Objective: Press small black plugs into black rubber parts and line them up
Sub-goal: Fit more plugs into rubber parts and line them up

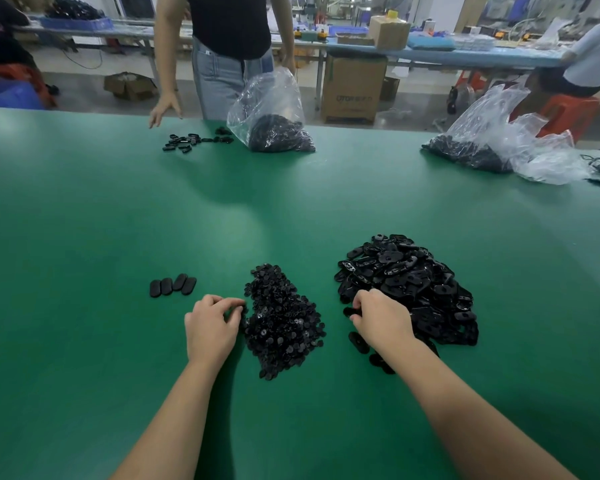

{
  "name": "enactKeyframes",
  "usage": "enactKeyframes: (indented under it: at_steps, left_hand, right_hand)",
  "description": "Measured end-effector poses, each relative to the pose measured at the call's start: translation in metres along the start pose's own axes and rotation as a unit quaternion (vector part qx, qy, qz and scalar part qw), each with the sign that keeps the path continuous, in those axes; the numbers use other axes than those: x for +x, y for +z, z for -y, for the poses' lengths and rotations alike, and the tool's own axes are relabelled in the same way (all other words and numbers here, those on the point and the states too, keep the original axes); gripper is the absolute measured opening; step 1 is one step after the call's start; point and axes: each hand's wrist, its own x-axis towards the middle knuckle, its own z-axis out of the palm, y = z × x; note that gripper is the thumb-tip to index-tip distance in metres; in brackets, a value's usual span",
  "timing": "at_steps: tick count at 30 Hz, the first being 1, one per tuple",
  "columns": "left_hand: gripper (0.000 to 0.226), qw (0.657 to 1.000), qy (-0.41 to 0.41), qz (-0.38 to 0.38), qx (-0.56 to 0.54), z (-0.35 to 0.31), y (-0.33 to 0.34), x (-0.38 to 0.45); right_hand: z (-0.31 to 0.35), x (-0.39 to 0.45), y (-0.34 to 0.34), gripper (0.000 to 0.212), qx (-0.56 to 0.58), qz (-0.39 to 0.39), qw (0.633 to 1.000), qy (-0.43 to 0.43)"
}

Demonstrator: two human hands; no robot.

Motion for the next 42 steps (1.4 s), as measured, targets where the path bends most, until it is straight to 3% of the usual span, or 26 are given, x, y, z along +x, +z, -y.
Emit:
enactKeyframes:
  at_steps: [6,10,14,18,21,27,30,38,42]
  left_hand:
    - [0.018,1.000,0.008,0.010,0.014,-0.001,-0.001,0.000]
    - [0.016,1.000,0.011,0.007,0.016,0.000,0.000,0.001]
    - [0.014,1.000,0.011,0.001,0.011,0.001,0.000,0.000]
    - [0.015,1.000,0.007,-0.004,0.002,0.001,0.000,-0.001]
    - [0.019,1.000,0.003,-0.003,0.012,0.000,0.001,-0.001]
    - [0.020,1.000,-0.030,-0.008,-0.006,-0.005,0.000,-0.001]
    - [0.022,0.999,-0.037,-0.010,-0.020,-0.006,-0.001,-0.002]
    - [0.014,0.992,-0.038,-0.031,-0.115,-0.008,-0.004,-0.008]
    - [0.013,0.991,-0.041,-0.021,-0.124,-0.007,-0.003,-0.009]
  right_hand:
    - [0.003,-0.001,-0.009,0.011,0.031,-0.040,0.999,0.014]
    - [0.008,-0.004,-0.014,0.004,0.188,-0.084,0.979,-0.002]
    - [0.023,-0.015,-0.007,0.022,0.454,-0.032,0.890,0.009]
    - [0.036,-0.032,0.013,0.021,0.563,-0.034,0.825,0.032]
    - [0.043,-0.042,0.030,0.020,0.596,-0.067,0.797,0.066]
    - [0.053,-0.055,0.052,0.042,0.585,-0.105,0.798,0.096]
    - [0.053,-0.056,0.052,0.034,0.576,-0.115,0.804,0.094]
    - [0.053,-0.061,0.049,0.009,0.636,-0.133,0.751,0.118]
    - [0.053,-0.061,0.048,0.007,0.632,-0.131,0.755,0.113]
